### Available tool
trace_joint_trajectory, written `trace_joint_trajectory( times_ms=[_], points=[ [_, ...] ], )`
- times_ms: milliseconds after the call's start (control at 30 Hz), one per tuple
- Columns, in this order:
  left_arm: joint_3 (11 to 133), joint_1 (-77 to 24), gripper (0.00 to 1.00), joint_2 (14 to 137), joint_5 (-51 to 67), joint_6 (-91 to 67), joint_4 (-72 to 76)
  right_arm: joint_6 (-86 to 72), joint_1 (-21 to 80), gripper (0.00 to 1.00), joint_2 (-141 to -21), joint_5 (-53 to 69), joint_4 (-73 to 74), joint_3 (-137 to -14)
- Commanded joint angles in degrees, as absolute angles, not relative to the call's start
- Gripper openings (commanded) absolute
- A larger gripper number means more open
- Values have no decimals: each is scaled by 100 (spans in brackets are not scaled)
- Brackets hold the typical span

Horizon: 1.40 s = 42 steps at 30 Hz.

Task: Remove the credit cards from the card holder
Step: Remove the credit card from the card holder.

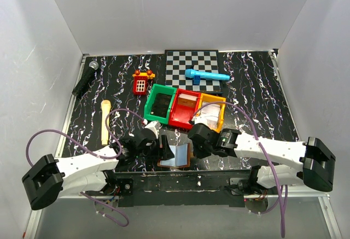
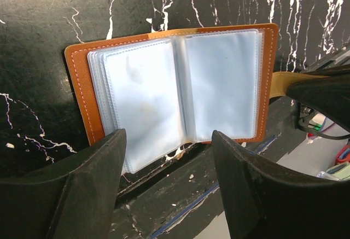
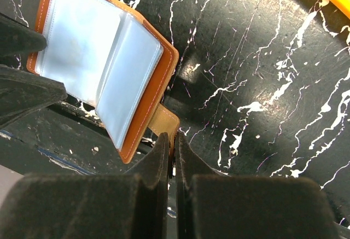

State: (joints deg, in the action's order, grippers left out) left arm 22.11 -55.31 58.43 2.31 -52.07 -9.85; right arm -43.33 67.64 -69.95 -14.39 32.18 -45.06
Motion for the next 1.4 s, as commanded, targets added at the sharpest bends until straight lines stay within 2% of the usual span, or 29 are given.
trace_joint_trajectory(
  times_ms=[0, 333, 967, 1367],
  points=[
    [2206, -5520, 63, 5950, 184, -5177, -844, -4368, 6803, 1, -6891, -1415, 3032, -4430],
    [2312, -5520, 63, 6275, 307, -5107, -791, -4333, 6803, 1, -6917, -1371, 2997, -4403],
    [2593, -5555, 61, 7092, 1283, -4694, 167, -4412, 6811, 1, -7014, -1169, 2681, -4210],
    [2751, -5730, 61, 7058, 1529, -4491, 536, -4456, 6794, 1, -6979, -1265, 2698, -4043]
  ],
)
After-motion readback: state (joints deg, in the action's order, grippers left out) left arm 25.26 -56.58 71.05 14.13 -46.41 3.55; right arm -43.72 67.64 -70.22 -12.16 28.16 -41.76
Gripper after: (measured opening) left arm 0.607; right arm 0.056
